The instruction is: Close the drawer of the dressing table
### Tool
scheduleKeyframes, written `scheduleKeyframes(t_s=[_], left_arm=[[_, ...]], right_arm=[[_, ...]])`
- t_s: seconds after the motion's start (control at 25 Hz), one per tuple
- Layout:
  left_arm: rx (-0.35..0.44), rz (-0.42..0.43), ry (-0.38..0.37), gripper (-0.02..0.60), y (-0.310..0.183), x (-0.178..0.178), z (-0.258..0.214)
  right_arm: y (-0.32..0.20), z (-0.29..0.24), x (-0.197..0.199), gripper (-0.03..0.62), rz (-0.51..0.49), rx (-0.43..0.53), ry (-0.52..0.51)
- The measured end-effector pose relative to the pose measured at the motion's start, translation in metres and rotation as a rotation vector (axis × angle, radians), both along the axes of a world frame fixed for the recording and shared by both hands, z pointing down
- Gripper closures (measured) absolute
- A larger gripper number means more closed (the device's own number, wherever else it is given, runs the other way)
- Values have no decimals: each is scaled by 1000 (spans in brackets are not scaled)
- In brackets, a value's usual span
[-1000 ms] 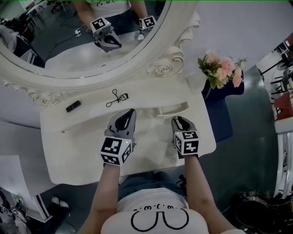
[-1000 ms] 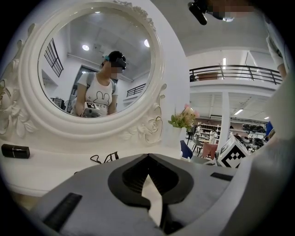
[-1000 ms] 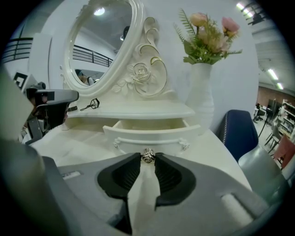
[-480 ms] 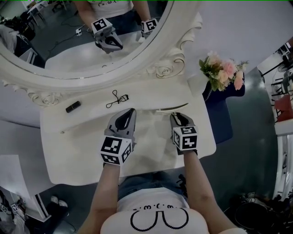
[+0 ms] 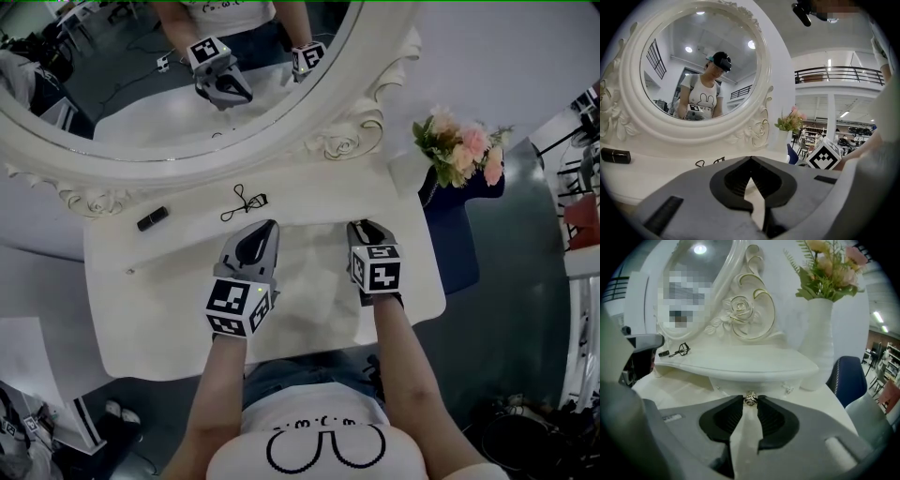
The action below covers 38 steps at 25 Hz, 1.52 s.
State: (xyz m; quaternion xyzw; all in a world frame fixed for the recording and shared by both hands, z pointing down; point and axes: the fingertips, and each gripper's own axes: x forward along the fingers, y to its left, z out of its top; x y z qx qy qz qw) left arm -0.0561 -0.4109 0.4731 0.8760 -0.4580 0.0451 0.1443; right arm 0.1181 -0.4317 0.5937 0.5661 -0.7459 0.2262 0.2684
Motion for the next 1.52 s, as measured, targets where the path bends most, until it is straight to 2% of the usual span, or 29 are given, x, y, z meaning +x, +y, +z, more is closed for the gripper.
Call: scheduleKeyframes(t_s=[0.36, 0.4, 0.44, 0.64, 0.88, 1.08, 1.36, 1.52], left_arm=[[-1, -10, 10, 584, -2, -5, -1], [-1, -10, 12, 584, -2, -5, -2], [0, -10, 14, 584, -2, -5, -2], [10, -13, 19, 584, 1, -1, -8], [31, -11, 16, 584, 17, 7, -16], [52, -43, 15, 584, 33, 12, -24], [91, -93, 23, 584, 53, 24, -54], [126, -103, 26, 584, 64, 34, -76]], right_arm=[[-4, 1, -1, 493, 19, 14, 14], [-4, 2, -1, 453, 24, 15, 6], [-3, 2, -1, 385, 28, 13, -6], [5, -6, 3, 274, 47, 33, -40], [22, -18, 7, 269, 26, 54, -38], [40, -36, 12, 270, -7, 82, -39], [75, -81, 23, 274, -66, 147, -50], [95, -119, 28, 283, -111, 218, -60]])
